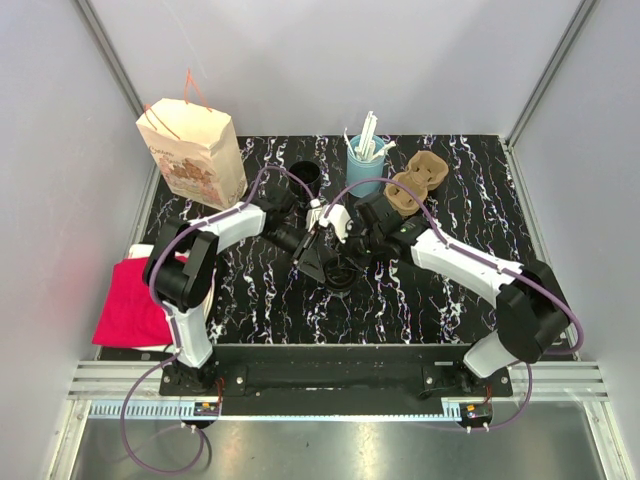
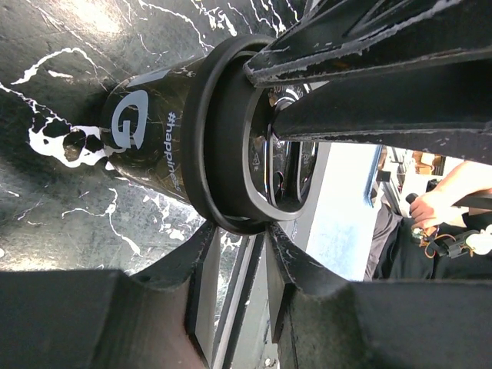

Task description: Pack the takeout coffee

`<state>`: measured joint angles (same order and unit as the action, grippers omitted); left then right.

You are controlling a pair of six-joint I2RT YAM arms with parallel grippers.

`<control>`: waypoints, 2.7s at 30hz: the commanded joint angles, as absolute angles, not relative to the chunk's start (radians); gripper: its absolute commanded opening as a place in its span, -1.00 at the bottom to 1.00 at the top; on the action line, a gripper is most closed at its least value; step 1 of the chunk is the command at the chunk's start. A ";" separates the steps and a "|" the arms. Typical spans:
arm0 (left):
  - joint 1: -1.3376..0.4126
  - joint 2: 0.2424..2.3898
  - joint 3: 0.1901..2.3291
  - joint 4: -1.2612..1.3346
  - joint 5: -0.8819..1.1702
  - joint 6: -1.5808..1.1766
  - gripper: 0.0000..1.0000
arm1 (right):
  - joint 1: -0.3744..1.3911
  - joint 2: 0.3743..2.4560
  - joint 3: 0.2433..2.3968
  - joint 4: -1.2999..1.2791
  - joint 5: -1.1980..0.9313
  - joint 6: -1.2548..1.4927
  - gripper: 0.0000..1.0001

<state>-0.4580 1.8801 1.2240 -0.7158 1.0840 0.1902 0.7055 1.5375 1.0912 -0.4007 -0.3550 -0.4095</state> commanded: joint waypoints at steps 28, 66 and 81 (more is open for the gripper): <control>-0.545 1.967 1.213 -0.632 0.621 0.245 -0.55 | 0.759 1.562 0.931 -0.394 -0.160 -0.519 -0.61; -0.371 1.661 1.414 -0.824 0.928 0.410 0.65 | 0.758 1.486 1.167 -0.512 -0.264 -0.534 0.35; -0.216 1.545 1.493 -0.865 0.832 0.393 0.98 | 0.744 1.459 1.336 -0.567 -0.204 -0.525 0.99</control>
